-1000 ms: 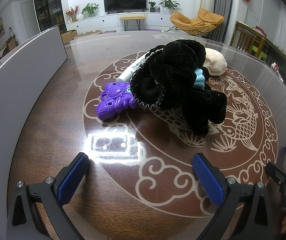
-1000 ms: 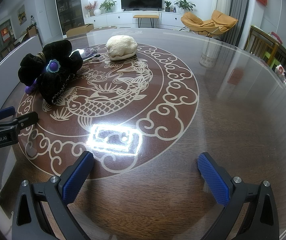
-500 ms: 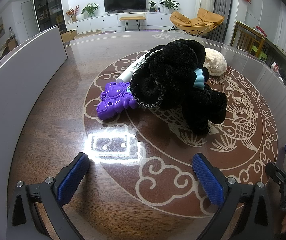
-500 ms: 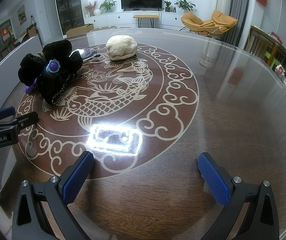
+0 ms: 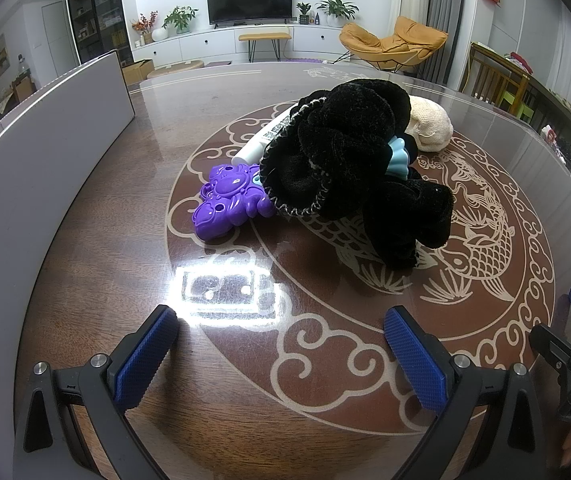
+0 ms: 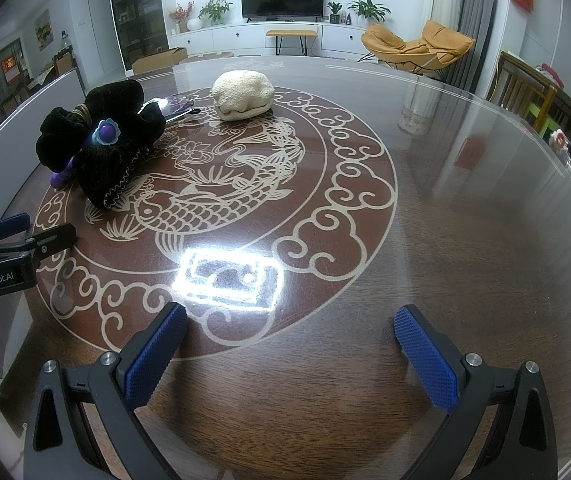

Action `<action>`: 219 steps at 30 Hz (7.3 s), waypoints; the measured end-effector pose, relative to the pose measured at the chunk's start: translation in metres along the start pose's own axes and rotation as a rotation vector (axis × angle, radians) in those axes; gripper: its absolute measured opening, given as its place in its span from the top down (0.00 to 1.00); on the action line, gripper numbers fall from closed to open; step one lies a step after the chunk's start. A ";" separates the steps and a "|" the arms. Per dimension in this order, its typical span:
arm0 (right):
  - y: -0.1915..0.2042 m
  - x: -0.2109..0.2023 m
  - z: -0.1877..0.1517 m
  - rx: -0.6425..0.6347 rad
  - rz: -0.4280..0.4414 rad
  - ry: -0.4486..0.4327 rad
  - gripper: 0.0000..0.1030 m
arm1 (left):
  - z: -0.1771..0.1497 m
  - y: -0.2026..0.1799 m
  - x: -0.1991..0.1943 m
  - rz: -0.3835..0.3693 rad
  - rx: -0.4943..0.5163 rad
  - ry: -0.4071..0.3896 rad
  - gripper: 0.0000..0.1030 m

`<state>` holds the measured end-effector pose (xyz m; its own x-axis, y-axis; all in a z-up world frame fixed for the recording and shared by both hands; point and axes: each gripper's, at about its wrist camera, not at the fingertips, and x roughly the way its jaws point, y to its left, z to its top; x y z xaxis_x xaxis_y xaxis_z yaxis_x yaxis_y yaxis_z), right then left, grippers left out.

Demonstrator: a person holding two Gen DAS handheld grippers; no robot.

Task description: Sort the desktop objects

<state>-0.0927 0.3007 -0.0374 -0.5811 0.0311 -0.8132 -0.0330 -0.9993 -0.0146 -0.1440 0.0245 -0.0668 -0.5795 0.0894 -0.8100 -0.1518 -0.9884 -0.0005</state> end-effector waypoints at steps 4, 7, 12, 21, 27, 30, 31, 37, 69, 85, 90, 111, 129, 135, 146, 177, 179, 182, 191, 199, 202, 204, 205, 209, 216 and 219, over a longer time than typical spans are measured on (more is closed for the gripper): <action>0.000 0.000 0.000 0.000 0.000 0.000 0.00 | 0.000 0.000 0.000 0.000 0.000 0.000 0.00; 0.000 0.000 0.000 0.000 0.000 0.000 0.00 | 0.000 0.000 0.000 0.000 0.000 0.000 0.00; 0.000 0.000 0.000 0.000 0.000 0.000 0.00 | 0.000 0.000 0.000 0.000 0.000 0.000 0.00; 0.000 0.000 0.000 0.000 0.000 0.000 0.00 | 0.000 0.000 0.000 0.000 0.000 0.000 0.00; 0.000 0.000 0.000 0.000 0.000 0.000 0.00 | -0.001 0.000 0.000 0.000 0.000 0.000 0.00; 0.000 0.000 0.000 0.000 0.000 0.000 0.00 | 0.000 0.001 0.000 0.000 0.000 0.000 0.00; 0.000 0.000 0.000 0.000 0.000 0.000 0.00 | -0.001 0.000 0.000 0.000 0.000 0.000 0.00; 0.000 0.000 0.000 0.000 0.000 0.000 0.00 | -0.001 0.000 0.000 0.000 0.000 0.000 0.00; 0.000 0.000 0.000 0.000 0.000 0.000 0.00 | -0.001 0.001 0.000 -0.001 0.001 0.000 0.00; 0.000 0.000 0.000 0.000 0.000 0.000 0.00 | -0.001 0.001 0.000 -0.001 0.000 0.000 0.00; 0.000 0.000 0.000 0.000 0.000 0.000 0.00 | -0.001 0.001 0.000 -0.001 0.000 0.000 0.00; 0.000 0.000 0.000 0.000 0.001 0.000 0.00 | -0.001 0.001 0.000 -0.001 0.000 0.000 0.00; 0.000 -0.001 0.000 -0.001 0.001 0.000 0.00 | -0.001 0.001 0.000 -0.001 0.001 0.000 0.00; 0.000 -0.001 0.000 -0.001 0.001 0.000 0.00 | -0.001 0.001 0.000 -0.001 0.001 0.000 0.00; 0.000 -0.001 0.000 -0.001 0.001 0.000 0.00 | -0.002 0.002 -0.001 -0.001 0.001 0.000 0.00; 0.118 0.040 0.087 -0.222 0.302 -0.059 0.59 | -0.048 0.049 -0.027 -0.016 0.024 0.002 0.00; 0.120 0.045 0.087 -0.241 0.293 -0.051 0.67 | -0.048 0.049 -0.027 -0.016 0.024 0.002 0.00; 0.108 0.027 0.070 -0.255 0.298 -0.066 0.67 | -0.048 0.050 -0.027 -0.016 0.024 0.002 0.00; 0.041 -0.030 -0.024 -0.316 0.202 -0.073 0.64 | -0.048 0.050 -0.027 -0.016 0.024 0.002 0.00; 0.030 -0.026 -0.017 -0.276 0.180 -0.062 0.18 | -0.048 0.050 -0.028 -0.018 0.029 0.003 0.00; 0.036 -0.018 -0.011 -0.276 0.163 -0.063 0.18 | -0.048 0.049 -0.037 -0.046 0.068 -0.003 0.00; 0.038 -0.015 -0.017 -0.258 0.162 -0.036 0.13 | -0.044 0.042 -0.050 -0.061 0.083 -0.062 0.00; 0.035 -0.015 -0.016 -0.237 0.159 -0.040 0.12 | -0.036 0.036 -0.057 -0.076 0.086 -0.089 0.00; 0.025 -0.009 -0.013 -0.181 0.155 -0.015 0.06 | 0.008 0.009 -0.057 -0.116 0.133 -0.122 0.00; 0.028 -0.009 -0.016 -0.197 0.151 -0.011 0.05 | 0.026 -0.045 -0.011 -0.094 0.276 -0.004 0.64; 0.028 -0.009 -0.016 -0.197 0.151 -0.011 0.05 | 0.019 -0.037 -0.024 -0.116 0.212 -0.049 0.66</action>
<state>-0.0754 0.2719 -0.0403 -0.5764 -0.1199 -0.8083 0.2135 -0.9769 -0.0074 -0.1393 0.0612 -0.0366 -0.5861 0.2116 -0.7821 -0.3813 -0.9238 0.0358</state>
